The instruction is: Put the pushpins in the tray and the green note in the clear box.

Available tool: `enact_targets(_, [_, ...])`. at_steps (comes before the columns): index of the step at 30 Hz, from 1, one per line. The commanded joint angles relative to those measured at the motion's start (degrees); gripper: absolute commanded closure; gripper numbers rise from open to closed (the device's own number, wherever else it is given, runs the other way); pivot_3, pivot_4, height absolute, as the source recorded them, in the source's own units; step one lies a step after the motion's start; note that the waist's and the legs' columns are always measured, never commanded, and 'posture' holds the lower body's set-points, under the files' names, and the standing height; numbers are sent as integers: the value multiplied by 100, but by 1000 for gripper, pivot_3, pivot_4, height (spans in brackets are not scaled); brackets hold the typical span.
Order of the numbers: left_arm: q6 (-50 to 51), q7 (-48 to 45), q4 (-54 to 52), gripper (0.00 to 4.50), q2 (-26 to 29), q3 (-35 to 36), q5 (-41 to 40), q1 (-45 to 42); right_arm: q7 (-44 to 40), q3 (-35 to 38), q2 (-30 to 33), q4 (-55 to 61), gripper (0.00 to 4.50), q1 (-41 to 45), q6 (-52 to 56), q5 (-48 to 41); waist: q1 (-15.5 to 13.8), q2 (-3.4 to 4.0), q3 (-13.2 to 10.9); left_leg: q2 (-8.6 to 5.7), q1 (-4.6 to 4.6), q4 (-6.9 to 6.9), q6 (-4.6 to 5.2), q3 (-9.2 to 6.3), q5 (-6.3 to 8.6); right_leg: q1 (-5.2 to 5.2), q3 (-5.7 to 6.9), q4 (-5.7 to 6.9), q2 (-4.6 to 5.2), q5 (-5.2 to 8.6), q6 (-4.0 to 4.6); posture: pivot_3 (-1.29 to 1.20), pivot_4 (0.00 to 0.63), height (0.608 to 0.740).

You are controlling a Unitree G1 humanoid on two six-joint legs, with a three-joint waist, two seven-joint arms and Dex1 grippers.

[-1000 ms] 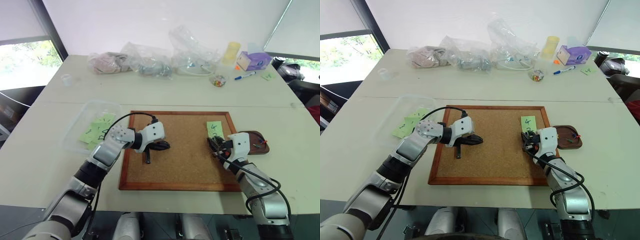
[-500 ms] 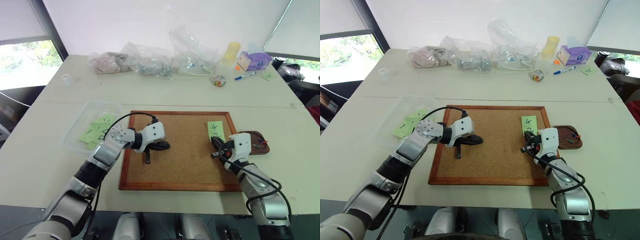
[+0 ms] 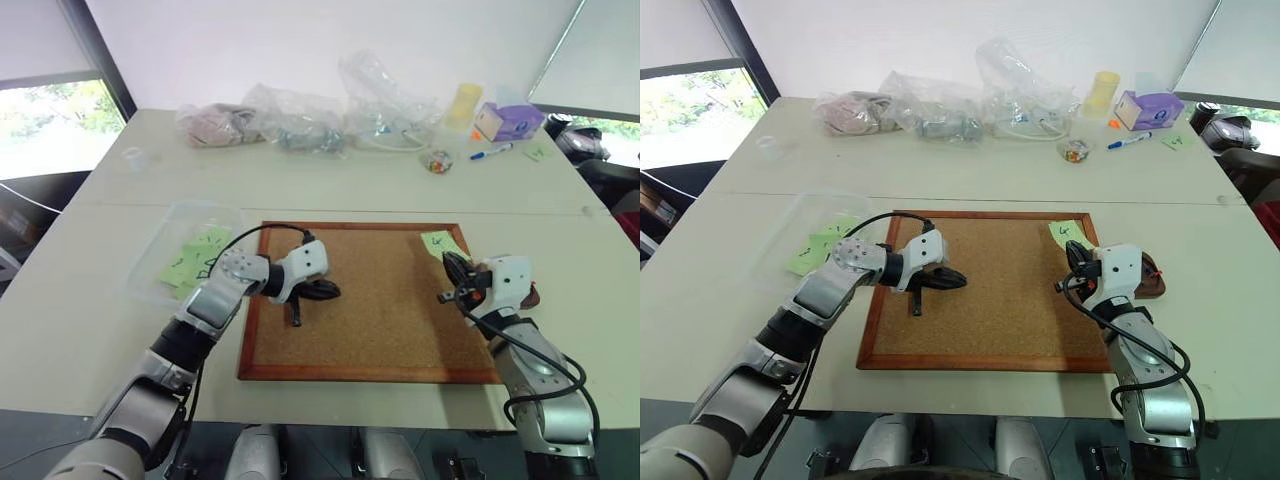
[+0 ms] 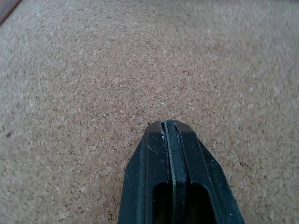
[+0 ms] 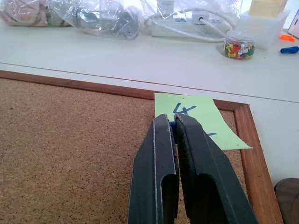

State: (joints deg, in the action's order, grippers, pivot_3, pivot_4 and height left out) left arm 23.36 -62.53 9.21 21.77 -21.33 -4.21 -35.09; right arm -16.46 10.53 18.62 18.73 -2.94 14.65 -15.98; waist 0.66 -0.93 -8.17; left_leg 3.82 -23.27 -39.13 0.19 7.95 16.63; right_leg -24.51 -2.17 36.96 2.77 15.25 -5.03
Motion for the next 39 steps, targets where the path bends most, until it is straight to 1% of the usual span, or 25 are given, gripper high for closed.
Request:
enact_targets(1, [829, 86, 189, 3805, -516, 744, -921, -578, 14, 52, 46, 407, 4500, 64, -28, 4, -11, -4, -6, -1, -3, -2, 0, -3, 0, -1, 0, 0, 0, 0, 0, 0, 150, 737])
enact_targets(2, [1026, 117, 246, 3595, -626, 925, -1116, -731, 15, 57, 57, 437, 4500, 70, -12, 1, -10, -10, -10, -3, -12, -5, 1, -8, -1, -6, 1, 1, -1, 0, -1, 0, 150, 737])
enact_targets(3, [1263, 206, 435, 3031, -801, 1187, -1365, -1013, 12, 72, 82, 477, 4500, 92, 7, -3, -10, -16, -14, -5, -17, -6, 1, -10, -1, -10, 1, 0, -1, 0, -2, 0, 150, 737])
enact_targets(4, [1421, 270, 578, 2584, -918, 1360, -1526, -1209, 9, 83, 99, 497, 4500, 114, 20, -5, -5, -24, -20, -7, -18, -6, 1, -11, -1, -10, 1, 0, -1, 1, -4, 0, 150, 737])
enact_targets(7, [1829, 398, 1061, 1097, -1227, 1681, -1874, -1714, 0, 99, 151, 528, 4500, 183, 60, -1, 28, -28, -22, -10, -18, -4, 2, -17, -1, -9, 0, 0, -5, 4, -15, 0, 150, 737])
enact_targets(9, [2157, 909, 1821, 101, -1592, 2026, -2020, -2195, 9, 111, 171, 559, 4500, 233, 82, 2, 23, -28, -22, -14, -13, -1, 2, -30, -1, -8, -3, 2, -13, 0, -32, 0, 150, 737])
enact_targets(10, [2307, 1221, 2259, 38, -1765, 2237, -2082, -2432, 16, 114, 178, 572, 4500, 258, 94, 6, 16, -29, -23, -15, -13, -1, 2, -37, -1, -7, -1, 3, -16, 1, -34, 0, 150, 737])
enact_targets(12, [2483, 1509, 2860, 38, -1947, 2516, -2180, -2724, 30, 115, 184, 587, 4500, 282, 106, 8, 18, -31, -24, -17, -13, -1, 2, -43, -1, -8, 0, 4, -18, 0, -37, 0, 150, 737])
enact_targets(15, [2885, 1990, 3959, 38, -2349, 3199, -2611, -3194, 73, 117, 179, 644, 4500, 318, 118, 30, 34, -38, -32, -23, -13, 3, 2, -54, 0, -8, -3, 2, -19, 1, -41, 0, 150, 737])
enact_targets(18, [2912, 2180, 4584, 38, -2617, 3566, -2765, -3389, 110, 109, 184, 701, 4500, 352, 133, 55, 25, -42, -38, -25, -16, 3, 2, -55, 0, -10, -1, 2, -18, 1, -42, 0, 150, 737])
enact_targets(22, [2787, 2316, 4989, 38, -2896, 3864, -2876, -3492, 163, 109, 189, 830, 4500, 379, 204, 57, 18, -44, -40, -29, -17, 3, 2, -54, 0, -10, -2, 0, -12, 2, -43, 0, 150, 737])
enact_targets(28, [2483, 2366, 5246, 38, -3202, 3916, -2787, -3556, 222, 99, 175, 941, 4500, 388, 266, 74, 18, -44, -41, -29, -17, 3, 2, -55, 0, -10, -1, 1, -13, 4, -39, 0, 150, 737])
enact_targets(32, [2024, 2595, 5560, 38, -3459, 4240, -2945, -3675, 258, 81, 159, 1035, 4500, 379, 315, 88, 14, -46, -42, -29, -17, 3, 2, -55, 0, -10, -2, 0, -11, 6, -34, 0, 150, 737])
enact_targets(34, [1805, 2709, 5669, 38, -3540, 4311, -2901, -3716, 270, 80, 148, 1068, 4500, 382, 339, 97, 14, -46, -42, -30, -17, 3, 2, -55, 0, -10, -2, 0, -11, 10, -27, 0, 150, 737])
enact_targets(35, [1709, 2810, 5724, 280, -3569, 4355, -2888, -3728, 275, 79, 143, 1080, 4500, 383, 347, 102, 14, -46, -42, -30, -17, 4, 2, -55, 0, -10, -2, -1, -11, 10, -26, 0, 150, 737])
enact_targets(37, [1597, 2853, 5799, 921, -3634, 4404, -2868, -3744, 290, 74, 131, 1102, 4500, 382, 354, 111, 14, -46, -42, -30, -17, 4, 2, -55, 0, -10, -2, -1, -11, 10, -27, 0, 150, 737])
enact_targets(39, [1555, 2891, 5848, 1891, -3701, 4428, -2870, -3762, 305, 73, 120, 1126, 4500, 376, 352, 116, 21, -47, -42, -30, -17, 4, 2, -56, 0, -10, -2, 0, -11, 10, -27, 0, 150, 737])
